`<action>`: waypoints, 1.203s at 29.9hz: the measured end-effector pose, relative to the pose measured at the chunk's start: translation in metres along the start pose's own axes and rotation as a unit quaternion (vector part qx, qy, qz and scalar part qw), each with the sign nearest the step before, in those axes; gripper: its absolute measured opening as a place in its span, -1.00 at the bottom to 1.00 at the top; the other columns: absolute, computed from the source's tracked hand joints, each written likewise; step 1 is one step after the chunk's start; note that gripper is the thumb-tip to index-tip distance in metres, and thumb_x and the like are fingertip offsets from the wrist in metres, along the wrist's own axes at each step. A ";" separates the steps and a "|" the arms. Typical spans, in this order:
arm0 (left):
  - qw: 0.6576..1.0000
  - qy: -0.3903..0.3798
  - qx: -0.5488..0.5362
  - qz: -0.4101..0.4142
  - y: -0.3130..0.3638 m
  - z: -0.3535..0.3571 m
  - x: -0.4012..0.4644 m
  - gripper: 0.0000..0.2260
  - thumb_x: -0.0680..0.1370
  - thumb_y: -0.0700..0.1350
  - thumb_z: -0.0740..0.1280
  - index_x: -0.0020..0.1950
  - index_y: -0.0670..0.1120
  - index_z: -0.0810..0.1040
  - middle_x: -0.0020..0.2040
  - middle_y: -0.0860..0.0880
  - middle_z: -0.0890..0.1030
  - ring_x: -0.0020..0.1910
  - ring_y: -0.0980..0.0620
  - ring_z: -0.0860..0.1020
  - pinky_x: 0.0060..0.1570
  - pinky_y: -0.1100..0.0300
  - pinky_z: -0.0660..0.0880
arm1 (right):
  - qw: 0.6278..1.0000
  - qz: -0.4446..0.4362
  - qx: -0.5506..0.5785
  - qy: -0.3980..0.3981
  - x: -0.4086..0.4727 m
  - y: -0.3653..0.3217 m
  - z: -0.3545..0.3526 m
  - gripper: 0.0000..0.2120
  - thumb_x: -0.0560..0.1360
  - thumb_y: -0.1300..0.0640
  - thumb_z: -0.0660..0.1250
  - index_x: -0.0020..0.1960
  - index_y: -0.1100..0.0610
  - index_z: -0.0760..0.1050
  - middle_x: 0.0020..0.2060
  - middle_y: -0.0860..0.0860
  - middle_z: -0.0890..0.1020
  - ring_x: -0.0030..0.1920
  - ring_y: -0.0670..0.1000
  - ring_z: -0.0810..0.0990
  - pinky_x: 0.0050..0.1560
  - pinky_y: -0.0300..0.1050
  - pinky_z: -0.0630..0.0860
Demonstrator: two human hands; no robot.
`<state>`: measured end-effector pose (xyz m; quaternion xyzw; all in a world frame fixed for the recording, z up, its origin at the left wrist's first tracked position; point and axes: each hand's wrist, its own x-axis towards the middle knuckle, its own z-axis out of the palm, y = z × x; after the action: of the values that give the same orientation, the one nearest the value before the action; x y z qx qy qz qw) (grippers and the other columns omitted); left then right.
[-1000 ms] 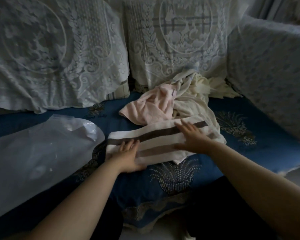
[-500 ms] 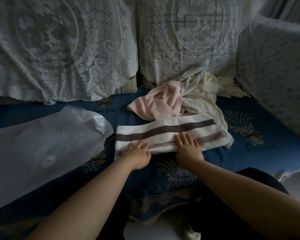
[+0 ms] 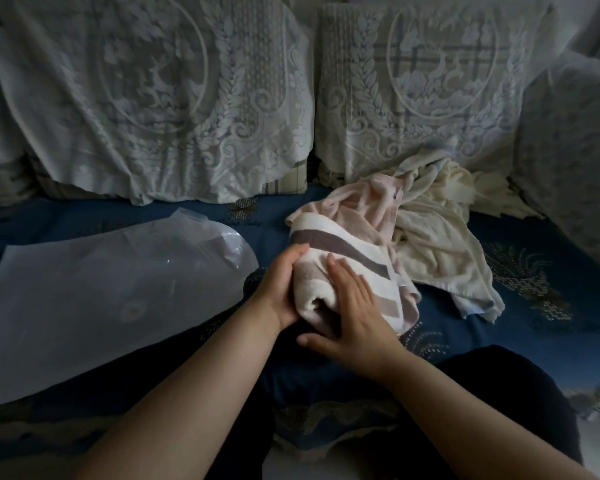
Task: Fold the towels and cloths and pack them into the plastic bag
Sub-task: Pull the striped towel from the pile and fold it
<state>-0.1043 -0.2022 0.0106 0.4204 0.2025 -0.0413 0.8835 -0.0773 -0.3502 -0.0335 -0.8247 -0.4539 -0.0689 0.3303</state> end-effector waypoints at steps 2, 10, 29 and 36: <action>1.000 0.005 0.002 0.023 0.014 0.001 -0.003 -0.55 0.56 0.09 0.20 0.23 -0.24 0.53 0.14 -0.26 0.61 0.13 -0.20 0.58 0.16 -0.06 0.50 | 0.996 -0.006 -0.035 0.076 0.006 0.008 0.012 -0.16 0.40 -0.20 0.34 0.51 0.09 0.03 0.50 0.11 0.19 0.52 0.11 0.12 0.47 0.14 0.15; 0.580 0.389 0.588 0.408 0.099 -0.043 -0.034 -0.72 0.56 0.12 0.23 0.12 -0.02 0.55 0.11 0.01 0.53 0.13 -0.06 0.48 -0.01 0.10 0.42 | 0.749 0.375 0.538 0.093 0.040 0.011 0.017 -0.54 0.54 -0.10 0.23 0.39 -0.01 0.27 0.25 -0.02 0.49 0.25 0.03 0.47 0.25 0.04 0.44; 0.643 0.365 0.671 0.055 0.094 -0.126 -0.032 -0.74 0.54 -0.13 0.13 -0.08 -0.28 0.53 -0.06 -0.30 0.58 -0.07 -0.24 0.54 -0.20 0.06 0.38 | 0.905 -0.064 -0.225 -0.356 0.104 -0.029 0.116 -0.44 0.52 -0.09 0.19 0.47 -0.17 0.08 0.37 0.12 0.29 0.29 0.19 0.40 0.18 0.10 0.42; 0.667 0.326 0.655 0.144 0.079 -0.124 -0.033 -0.72 0.56 -0.13 0.11 -0.36 -0.11 0.37 -0.36 -0.07 0.43 -0.33 -0.07 0.43 -0.39 0.14 0.27 | 0.936 -0.065 -0.040 -0.343 0.126 -0.056 0.123 -0.69 0.49 0.03 0.30 0.22 0.03 0.45 0.12 0.06 0.54 0.04 0.05 0.52 -0.03 -0.07 0.44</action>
<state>-0.1552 -0.0604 0.0103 0.9014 0.3350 0.1041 0.2539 -0.0720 -0.1665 -0.0495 -0.7794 -0.5892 0.1783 0.1163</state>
